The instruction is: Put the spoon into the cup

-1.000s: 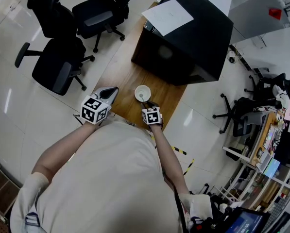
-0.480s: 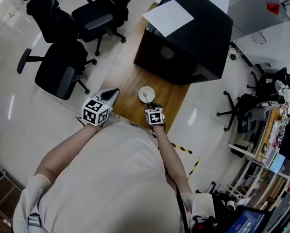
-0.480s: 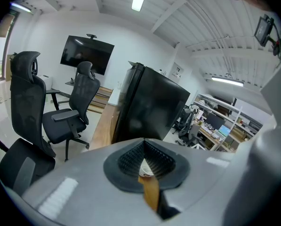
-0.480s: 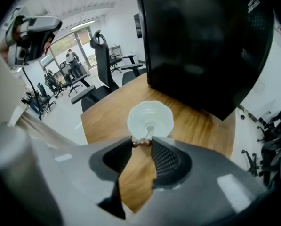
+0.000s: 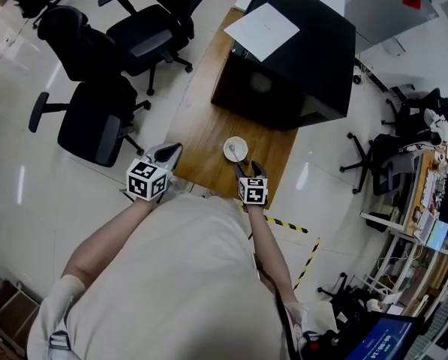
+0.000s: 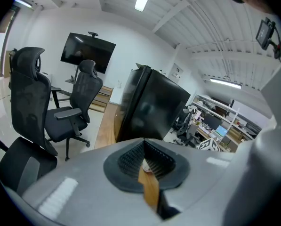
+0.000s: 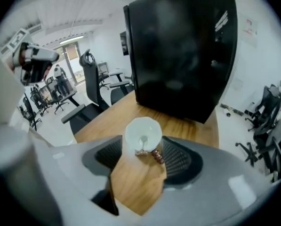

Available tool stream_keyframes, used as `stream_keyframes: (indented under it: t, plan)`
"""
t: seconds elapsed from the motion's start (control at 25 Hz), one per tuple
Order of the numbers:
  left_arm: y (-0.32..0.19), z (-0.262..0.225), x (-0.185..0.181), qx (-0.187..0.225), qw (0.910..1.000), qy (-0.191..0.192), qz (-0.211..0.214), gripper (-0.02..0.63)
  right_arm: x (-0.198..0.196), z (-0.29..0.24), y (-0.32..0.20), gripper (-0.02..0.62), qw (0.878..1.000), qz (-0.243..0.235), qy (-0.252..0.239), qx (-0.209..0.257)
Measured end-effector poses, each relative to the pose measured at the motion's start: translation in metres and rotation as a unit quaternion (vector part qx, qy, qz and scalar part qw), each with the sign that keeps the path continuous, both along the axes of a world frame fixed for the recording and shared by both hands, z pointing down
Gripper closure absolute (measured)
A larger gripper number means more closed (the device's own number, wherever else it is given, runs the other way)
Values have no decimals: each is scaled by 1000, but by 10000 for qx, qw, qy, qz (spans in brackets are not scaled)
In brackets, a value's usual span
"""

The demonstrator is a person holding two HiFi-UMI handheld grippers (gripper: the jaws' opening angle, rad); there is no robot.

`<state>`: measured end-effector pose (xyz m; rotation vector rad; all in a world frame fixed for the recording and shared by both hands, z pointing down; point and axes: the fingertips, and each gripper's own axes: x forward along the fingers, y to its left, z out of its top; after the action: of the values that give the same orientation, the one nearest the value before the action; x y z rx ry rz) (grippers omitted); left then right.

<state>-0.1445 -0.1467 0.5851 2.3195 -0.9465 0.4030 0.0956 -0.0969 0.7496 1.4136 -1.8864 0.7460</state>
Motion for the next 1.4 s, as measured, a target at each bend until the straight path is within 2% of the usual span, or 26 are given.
stream_keyframes:
  t: [0.16, 0.36, 0.56, 0.84, 0.92, 1.08, 1.2, 1.32, 1.4]
  plan:
    - [4, 6, -23, -43, 9998, -48, 186, 604, -11, -37, -1, 331, 9961, 520, -330, 625]
    - [16, 16, -43, -117, 9984, -115, 534, 604, -29, -99, -4, 331, 9807, 1021, -626, 1545]
    - [24, 23, -46, -183, 9968, -128, 767, 604, -66, -142, 3, 331, 9772, 648, -789, 1860]
    - [36, 15, -18, 159, 9904, -158, 1366, 604, -59, -159, 27, 331, 9721, 634, -940, 2055]
    - [41, 9, -9, 391, 9875, -186, 1512, 604, -61, -163, 35, 331, 9706, 351, -978, 2172]
    - [49, -10, 18, 1098, 9741, -91, 1972, 604, -60, -180, 42, 331, 9632, -25, -1152, 2430]
    - [52, -17, 31, 1294, 9744, -141, 1833, 606, -50, -203, 56, 331, 9564, -192, -1359, 2577]
    - [51, -21, 38, 1224, 9800, -109, 1567, 606, -34, -214, 65, 331, 9502, -234, -1566, 2684]
    - [57, -22, 45, 1170, 9801, -96, 1603, 606, -19, -218, 72, 333, 9471, -134, -1664, 2742]
